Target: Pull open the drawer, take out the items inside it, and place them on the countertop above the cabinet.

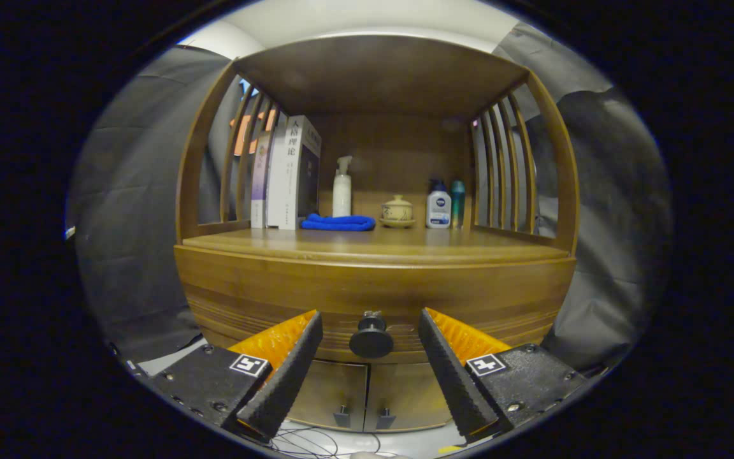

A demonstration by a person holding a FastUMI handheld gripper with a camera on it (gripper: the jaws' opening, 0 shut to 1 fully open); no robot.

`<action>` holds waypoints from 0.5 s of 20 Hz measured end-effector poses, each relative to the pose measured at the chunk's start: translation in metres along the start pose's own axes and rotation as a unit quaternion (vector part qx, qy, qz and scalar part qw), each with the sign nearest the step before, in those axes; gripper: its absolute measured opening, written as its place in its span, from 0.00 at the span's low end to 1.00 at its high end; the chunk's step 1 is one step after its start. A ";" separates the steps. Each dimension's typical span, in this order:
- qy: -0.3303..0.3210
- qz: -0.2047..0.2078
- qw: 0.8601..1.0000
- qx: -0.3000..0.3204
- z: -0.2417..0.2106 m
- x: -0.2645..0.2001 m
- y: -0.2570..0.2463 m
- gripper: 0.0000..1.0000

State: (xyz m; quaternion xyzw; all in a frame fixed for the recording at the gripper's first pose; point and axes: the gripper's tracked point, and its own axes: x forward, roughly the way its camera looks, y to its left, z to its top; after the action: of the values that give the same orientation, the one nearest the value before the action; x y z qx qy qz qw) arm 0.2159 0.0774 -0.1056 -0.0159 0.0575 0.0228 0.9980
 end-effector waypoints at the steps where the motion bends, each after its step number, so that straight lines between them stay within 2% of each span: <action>1: 0.005 -0.005 1.000 0.002 -0.006 0.007 -0.001 0.98; 7: 0.017 -0.014 1.000 0.000 -0.020 0.027 -0.002 0.97; 10: 0.019 -0.014 1.000 -0.001 -0.022 0.031 -0.001 0.79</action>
State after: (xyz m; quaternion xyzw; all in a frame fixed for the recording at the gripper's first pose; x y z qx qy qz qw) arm 0.2443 0.0775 -0.1311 -0.0183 0.0762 0.0088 0.9969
